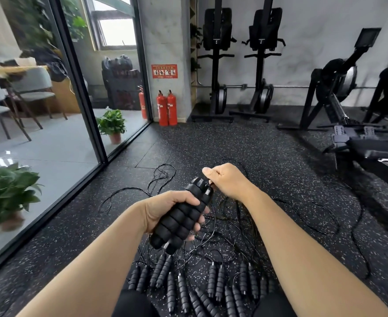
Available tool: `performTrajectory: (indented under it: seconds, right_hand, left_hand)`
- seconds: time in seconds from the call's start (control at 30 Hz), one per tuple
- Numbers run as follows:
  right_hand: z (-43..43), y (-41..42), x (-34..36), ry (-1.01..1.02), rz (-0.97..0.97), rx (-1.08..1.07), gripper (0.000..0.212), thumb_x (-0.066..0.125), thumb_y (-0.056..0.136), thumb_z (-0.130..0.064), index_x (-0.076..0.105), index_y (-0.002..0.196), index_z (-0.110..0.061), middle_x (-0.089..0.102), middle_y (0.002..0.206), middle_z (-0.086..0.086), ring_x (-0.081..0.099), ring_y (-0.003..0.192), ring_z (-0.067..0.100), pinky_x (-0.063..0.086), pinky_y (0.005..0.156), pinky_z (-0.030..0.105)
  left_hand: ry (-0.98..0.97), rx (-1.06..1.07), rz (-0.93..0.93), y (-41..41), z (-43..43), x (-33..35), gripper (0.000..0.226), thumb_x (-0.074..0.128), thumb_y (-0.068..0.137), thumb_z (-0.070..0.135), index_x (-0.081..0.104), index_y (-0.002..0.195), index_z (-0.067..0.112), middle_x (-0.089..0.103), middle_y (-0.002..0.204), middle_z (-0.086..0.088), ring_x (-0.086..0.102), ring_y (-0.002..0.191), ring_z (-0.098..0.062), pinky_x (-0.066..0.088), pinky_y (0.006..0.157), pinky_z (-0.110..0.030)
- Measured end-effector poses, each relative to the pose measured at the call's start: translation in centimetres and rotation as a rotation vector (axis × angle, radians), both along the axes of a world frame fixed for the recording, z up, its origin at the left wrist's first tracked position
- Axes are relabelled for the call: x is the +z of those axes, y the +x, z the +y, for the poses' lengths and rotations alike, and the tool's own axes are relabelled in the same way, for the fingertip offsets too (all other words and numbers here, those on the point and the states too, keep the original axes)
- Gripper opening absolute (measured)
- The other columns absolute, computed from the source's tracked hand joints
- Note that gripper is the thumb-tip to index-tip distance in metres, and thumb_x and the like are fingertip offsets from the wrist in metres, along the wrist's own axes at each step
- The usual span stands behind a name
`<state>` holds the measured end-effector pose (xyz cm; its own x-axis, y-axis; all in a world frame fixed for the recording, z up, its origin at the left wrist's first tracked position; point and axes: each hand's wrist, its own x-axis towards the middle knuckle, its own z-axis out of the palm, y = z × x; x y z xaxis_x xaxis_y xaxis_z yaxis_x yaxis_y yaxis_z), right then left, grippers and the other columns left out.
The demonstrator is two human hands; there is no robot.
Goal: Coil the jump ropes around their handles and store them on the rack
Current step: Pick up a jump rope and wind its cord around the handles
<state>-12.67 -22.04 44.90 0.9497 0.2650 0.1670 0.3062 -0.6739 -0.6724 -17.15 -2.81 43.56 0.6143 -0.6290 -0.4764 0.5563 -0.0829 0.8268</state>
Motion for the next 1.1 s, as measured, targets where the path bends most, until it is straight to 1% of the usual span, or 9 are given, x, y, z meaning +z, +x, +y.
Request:
performTrajectory:
  seconds: [0.13, 0.2, 0.3, 0.4, 0.63, 0.73, 0.87, 1.0, 1.1]
  right_hand:
    - [0.6, -0.7, 1.7, -0.002, -0.020, -0.005, 0.052, 0.046, 0.098, -0.045, 0.055, 0.065, -0.007, 0.034, 0.046, -0.006, 0.032, 0.044, 0.010, 0.028, 0.053, 0.030]
    - [0.9, 0.0, 1.6, 0.065, 0.043, 0.000, 0.051, 0.046, 0.098, -0.047, 0.058, 0.068, -0.008, 0.043, 0.050, -0.004, 0.036, 0.045, 0.009, 0.032, 0.054, 0.027]
    - [0.2, 0.6, 0.6, 0.456, 0.248, 0.012, 0.044, 0.040, 0.101, -0.034, 0.056, 0.070, -0.007, 0.054, 0.056, -0.002, 0.039, 0.046, 0.009, 0.035, 0.058, 0.028]
    - [-1.9, 0.1, -1.5, 0.718, 0.332, -0.002, 0.035, 0.031, 0.097, -0.013, 0.053, 0.072, -0.002, 0.047, 0.049, -0.002, 0.032, 0.047, 0.013, 0.033, 0.059, 0.031]
    - [-1.8, 1.0, -6.6, 0.643, 0.185, -0.218, 0.038, 0.051, 0.099, -0.026, 0.066, 0.075, -0.001, 0.033, 0.052, -0.003, 0.026, 0.045, 0.008, 0.026, 0.045, 0.016]
    - [-1.5, 2.1, -8.6, 0.565, 0.190, -0.264, 0.034, 0.056, 0.096, -0.029, 0.067, 0.074, -0.005, 0.031, 0.052, -0.001, 0.024, 0.045, 0.011, 0.022, 0.044, 0.025]
    - [-1.8, 3.2, -9.7, 0.549, 0.360, -0.153, 0.034, 0.057, 0.096, -0.022, 0.064, 0.064, -0.010, 0.035, 0.048, -0.001, 0.025, 0.038, 0.007, 0.020, 0.037, 0.015]
    - [-2.0, 3.7, -10.8, 0.593, 0.514, -0.067, 0.027, 0.059, 0.090, -0.014, 0.058, 0.063, -0.008, 0.046, 0.044, -0.004, 0.028, 0.035, 0.004, 0.018, 0.036, 0.018]
    - [-1.8, 4.1, -11.5, 0.608, 0.547, -0.045, 0.028, 0.055, 0.090, -0.009, 0.058, 0.062, -0.009, 0.049, 0.044, -0.004, 0.031, 0.037, 0.004, 0.021, 0.037, 0.017]
  left_hand:
    - [0.049, -0.023, -0.008, -1.0, 0.9, 1.5, 0.059, 0.073, 0.060, 0.027, 0.057, 0.113, 0.006, 0.063, 0.087, -0.013, 0.062, 0.073, -0.026, 0.055, 0.074, -0.039]
    - [0.046, -0.009, -0.008, -0.3, 1.4, 1.7, 0.060, 0.073, 0.059, 0.027, 0.055, 0.113, 0.006, 0.060, 0.079, -0.012, 0.058, 0.063, -0.023, 0.053, 0.066, -0.035]
    - [0.021, 0.011, -0.037, 0.2, 2.4, 1.7, 0.060, 0.072, 0.059, 0.028, 0.054, 0.112, 0.006, 0.055, 0.071, -0.009, 0.052, 0.053, -0.019, 0.049, 0.055, -0.029]
    - [-0.021, 0.040, -0.042, 0.0, 3.0, 2.0, 0.057, 0.070, 0.057, 0.030, 0.056, 0.108, 0.007, 0.053, 0.069, -0.009, 0.050, 0.051, -0.018, 0.047, 0.053, -0.026]
    - [0.052, 0.196, -0.151, 1.2, 1.3, 0.1, 0.052, 0.053, 0.063, 0.039, 0.057, 0.102, 0.003, 0.053, 0.067, -0.011, 0.047, 0.047, -0.020, 0.042, 0.048, -0.023]
    - [0.196, 0.254, -0.318, 2.3, -0.6, -2.0, 0.057, 0.066, 0.057, 0.044, 0.053, 0.101, 0.010, 0.057, 0.074, -0.008, 0.050, 0.055, -0.019, 0.043, 0.054, -0.027]
    - [0.429, 0.242, -0.569, 3.8, -2.5, -4.6, 0.060, 0.073, 0.061, 0.050, 0.053, 0.109, 0.019, 0.062, 0.089, 0.004, 0.059, 0.070, -0.009, 0.050, 0.063, -0.025]
    - [0.471, 0.205, -0.631, 5.7, -3.8, -7.3, 0.095, 0.083, 0.050, 0.056, 0.047, 0.133, 0.028, 0.068, 0.114, 0.008, 0.066, 0.102, -0.011, 0.053, 0.095, -0.039]
    - [0.408, 0.191, -0.623, 6.5, -4.8, -8.5, 0.079, 0.088, 0.049, 0.043, 0.057, 0.120, 0.026, 0.071, 0.106, 0.008, 0.067, 0.095, -0.007, 0.054, 0.092, -0.031]
